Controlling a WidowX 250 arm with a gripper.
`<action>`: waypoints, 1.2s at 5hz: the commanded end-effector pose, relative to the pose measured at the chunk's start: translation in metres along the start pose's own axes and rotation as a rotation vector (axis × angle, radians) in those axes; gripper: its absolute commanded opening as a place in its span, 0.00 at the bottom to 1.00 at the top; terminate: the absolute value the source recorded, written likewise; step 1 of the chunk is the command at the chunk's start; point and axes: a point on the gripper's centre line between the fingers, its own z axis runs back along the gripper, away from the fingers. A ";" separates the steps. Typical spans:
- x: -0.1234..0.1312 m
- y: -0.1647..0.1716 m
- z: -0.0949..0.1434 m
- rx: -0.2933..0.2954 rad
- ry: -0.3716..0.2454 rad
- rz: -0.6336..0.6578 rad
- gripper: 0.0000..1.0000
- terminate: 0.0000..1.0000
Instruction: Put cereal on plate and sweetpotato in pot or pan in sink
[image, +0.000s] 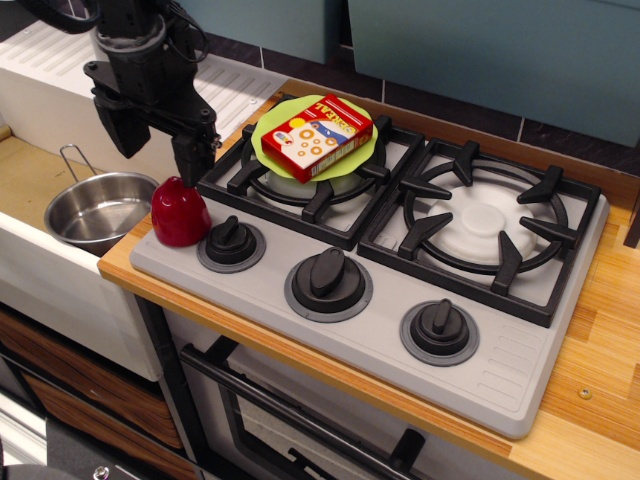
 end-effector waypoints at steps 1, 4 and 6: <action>0.009 0.002 -0.003 0.003 -0.004 0.013 1.00 0.00; -0.012 0.003 -0.025 -0.019 -0.002 0.052 1.00 0.00; -0.027 -0.005 -0.030 -0.030 0.000 0.076 1.00 0.00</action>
